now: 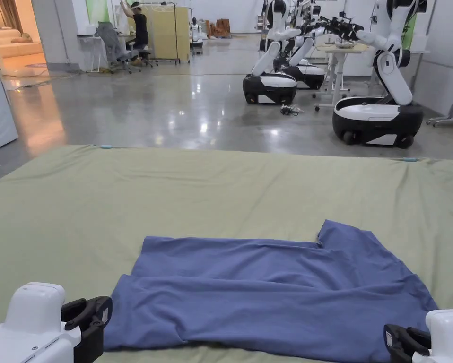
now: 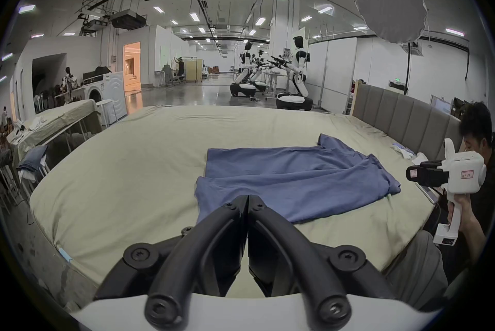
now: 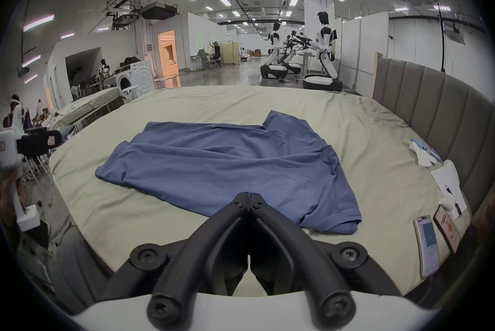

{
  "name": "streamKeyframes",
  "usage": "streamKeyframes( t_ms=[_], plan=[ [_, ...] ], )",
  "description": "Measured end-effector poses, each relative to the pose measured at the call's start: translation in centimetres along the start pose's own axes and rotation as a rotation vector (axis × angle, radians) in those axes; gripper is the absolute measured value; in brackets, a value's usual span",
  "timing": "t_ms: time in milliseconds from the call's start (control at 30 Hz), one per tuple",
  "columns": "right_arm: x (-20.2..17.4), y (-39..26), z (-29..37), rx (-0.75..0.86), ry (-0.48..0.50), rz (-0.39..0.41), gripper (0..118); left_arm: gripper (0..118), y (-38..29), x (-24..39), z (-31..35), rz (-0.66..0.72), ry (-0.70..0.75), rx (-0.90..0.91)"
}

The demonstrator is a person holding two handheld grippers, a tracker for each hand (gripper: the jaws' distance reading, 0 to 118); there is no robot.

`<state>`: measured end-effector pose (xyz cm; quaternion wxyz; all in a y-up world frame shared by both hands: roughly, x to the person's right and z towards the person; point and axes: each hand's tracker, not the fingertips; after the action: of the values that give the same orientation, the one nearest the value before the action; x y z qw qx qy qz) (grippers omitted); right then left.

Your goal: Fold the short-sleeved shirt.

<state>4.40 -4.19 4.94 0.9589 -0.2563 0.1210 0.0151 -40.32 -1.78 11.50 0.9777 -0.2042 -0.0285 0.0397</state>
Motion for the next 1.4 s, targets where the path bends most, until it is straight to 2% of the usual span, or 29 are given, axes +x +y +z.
streamKeyframes(
  t_ms=[133, 233, 267, 300, 333, 367, 767, 900, 1000, 1067, 1100, 1167, 1200, 1233, 1267, 1300, 1333, 1367, 1400],
  plan=[
    [0.5, -0.5, 0.0, -0.003, 0.021, -0.044, 0, 3, 0.0, -1.3, -0.8, 0.037, -0.012, -0.040],
    [0.9, -1.2, 0.3, -0.016, 0.027, -0.055, 0, 5, -0.7, -3.0, -1.8, 0.137, -0.086, -0.043],
    [1.2, -1.5, 0.3, -0.019, 0.034, -0.070, 0, 14, -0.8, -3.7, -2.3, 0.166, -0.113, -0.064],
    [1.5, -1.7, 0.3, -0.028, 0.049, -0.091, 0, 37, -1.1, -4.2, -2.9, 0.201, -0.096, -0.085],
    [2.1, -2.1, 0.2, -0.034, 0.056, -0.108, 0, 48, -1.1, -4.5, -3.6, 0.218, -0.050, -0.114],
    [2.6, -2.4, 0.1, -0.038, 0.060, -0.123, 0, 49, -1.4, -5.0, -4.4, 0.222, -0.041, -0.152],
    [2.6, -3.5, 0.4, -0.110, 0.033, -0.137, 0, 48, -4.1, -7.3, -16.4, 0.206, 0.055, -0.482],
    [3.4, -3.8, 0.6, -0.126, 0.007, -0.141, 0, 48, -3.9, -6.0, -16.4, 0.108, 0.089, -0.451],
    [4.2, -3.9, 0.3, -0.138, -0.001, -0.152, 0, 49, -3.7, -6.0, -16.6, 0.111, 0.095, -0.453],
    [4.6, -3.9, 0.3, -0.142, -0.014, -0.157, 0, 45, -3.6, -6.2, -16.6, 0.142, 0.100, -0.472],
    [4.8, -3.8, 0.2, -0.143, -0.022, -0.156, 0, 39, -3.4, -6.2, -16.7, 0.147, 0.098, -0.472],
    [5.8, -3.6, -0.3, -0.146, -0.072, -0.146, 0, 17, -3.5, -6.2, -16.7, 0.128, 0.095, -0.480],
    [6.3, -3.3, -0.6, -0.141, -0.116, -0.151, 0, 16, -3.4, -6.1, -16.6, 0.084, 0.123, -0.473],
    [6.9, -3.0, -1.0, -0.134, -0.142, -0.170, 1, 16, -3.5, -6.0, -16.6, 0.099, 0.102, -0.474],
    [8.1, -2.8, -1.6, -0.128, -0.151, -0.196, 13, 16, -3.4, -5.9, -16.9, 0.100, 0.107, -0.481],
    [9.1, -2.6, -2.1, -0.128, -0.139, -0.213, 43, 16, -3.4, -5.5, -16.7, 0.099, 0.109, -0.486],
    [10.2, -2.3, -3.0, -0.134, -0.137, -0.249, 63, 16, -3.3, -5.3, -16.7, 0.097, 0.110, -0.490],
    [11.2, -2.0, -4.0, -0.150, -0.163, -0.289, 70, 16, -3.3, -5.2, -16.7, 0.090, 0.110, -0.496],
    [12.5, -2.0, -5.3, -0.173, -0.187, -0.312, 69, 16, -3.3, -5.1, -16.7, 0.083, 0.107, -0.497]
  ],
)
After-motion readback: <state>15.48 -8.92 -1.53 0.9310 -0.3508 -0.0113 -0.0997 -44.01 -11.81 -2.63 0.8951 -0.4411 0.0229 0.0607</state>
